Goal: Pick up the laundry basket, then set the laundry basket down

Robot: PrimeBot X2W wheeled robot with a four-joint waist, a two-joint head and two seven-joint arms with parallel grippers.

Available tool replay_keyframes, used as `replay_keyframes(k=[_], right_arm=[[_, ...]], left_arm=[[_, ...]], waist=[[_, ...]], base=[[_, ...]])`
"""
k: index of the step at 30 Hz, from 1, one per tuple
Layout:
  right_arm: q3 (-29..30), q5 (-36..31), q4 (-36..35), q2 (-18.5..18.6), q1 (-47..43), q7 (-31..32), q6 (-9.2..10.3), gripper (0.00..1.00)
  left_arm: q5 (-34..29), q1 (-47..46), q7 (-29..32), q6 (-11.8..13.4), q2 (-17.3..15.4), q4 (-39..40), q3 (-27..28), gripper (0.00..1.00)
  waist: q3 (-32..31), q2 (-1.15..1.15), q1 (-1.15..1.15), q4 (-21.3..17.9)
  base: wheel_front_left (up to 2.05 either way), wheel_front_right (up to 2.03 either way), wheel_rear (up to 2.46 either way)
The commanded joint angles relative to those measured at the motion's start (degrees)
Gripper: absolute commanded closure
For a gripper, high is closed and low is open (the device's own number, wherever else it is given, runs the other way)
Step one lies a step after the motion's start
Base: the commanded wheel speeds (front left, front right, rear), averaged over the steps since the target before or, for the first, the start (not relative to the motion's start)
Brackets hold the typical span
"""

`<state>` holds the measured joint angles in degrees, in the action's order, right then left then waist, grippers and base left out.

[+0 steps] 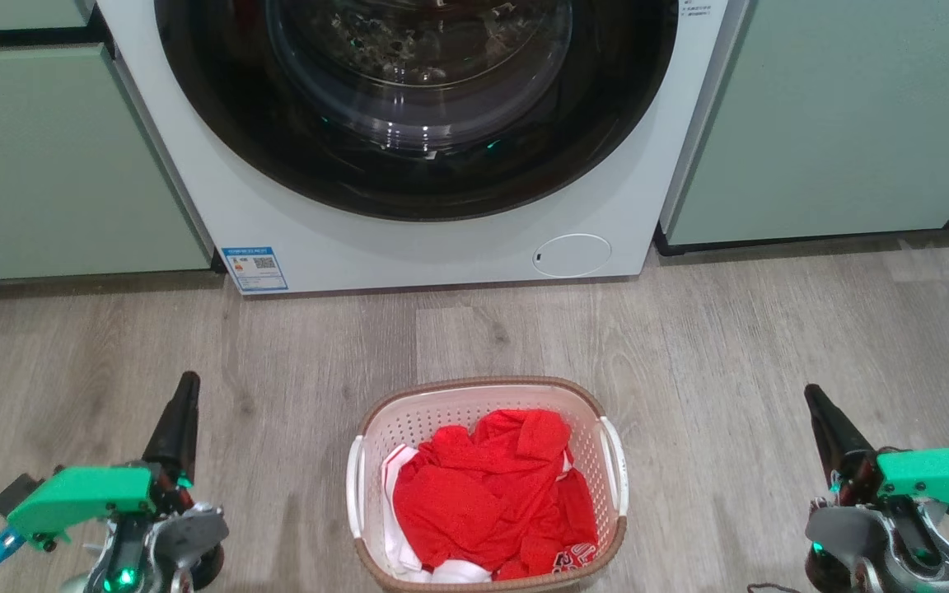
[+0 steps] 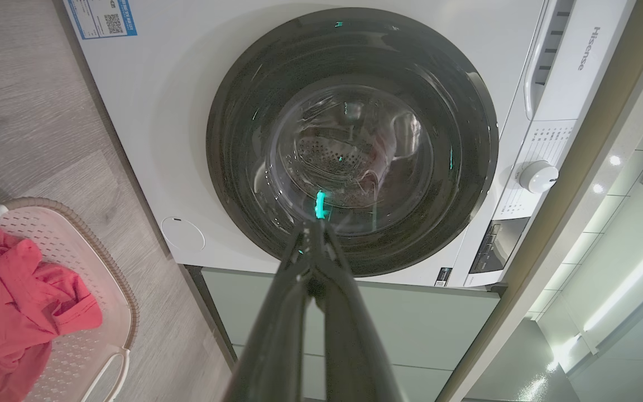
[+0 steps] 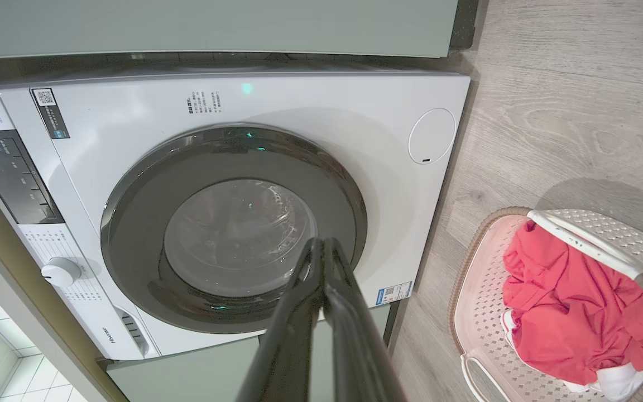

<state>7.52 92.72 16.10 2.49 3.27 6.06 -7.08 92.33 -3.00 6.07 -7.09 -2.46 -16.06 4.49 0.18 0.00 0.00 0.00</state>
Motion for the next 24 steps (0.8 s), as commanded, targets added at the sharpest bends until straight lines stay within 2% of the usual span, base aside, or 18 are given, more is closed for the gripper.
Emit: replay_keyframes(k=[1,24], right_arm=[[-1.01,-0.55,-2.08,0.39,2.91,0.42,-0.41,1.00],[-1.01,-0.55,-2.08,0.39,2.91,0.42,-0.41,1.00]], left_arm=[[-0.15,-3.19,0.41,-0.40,-0.42,2.03,2.02,1.00],[-0.15,-3.19,0.41,-0.40,-0.42,2.03,2.02,1.00]], waist=[[0.00,0.00,0.00,0.00],[0.00,0.00,0.00,0.00]], base=[[0.00,0.00,0.00],[0.00,0.00,0.00]])
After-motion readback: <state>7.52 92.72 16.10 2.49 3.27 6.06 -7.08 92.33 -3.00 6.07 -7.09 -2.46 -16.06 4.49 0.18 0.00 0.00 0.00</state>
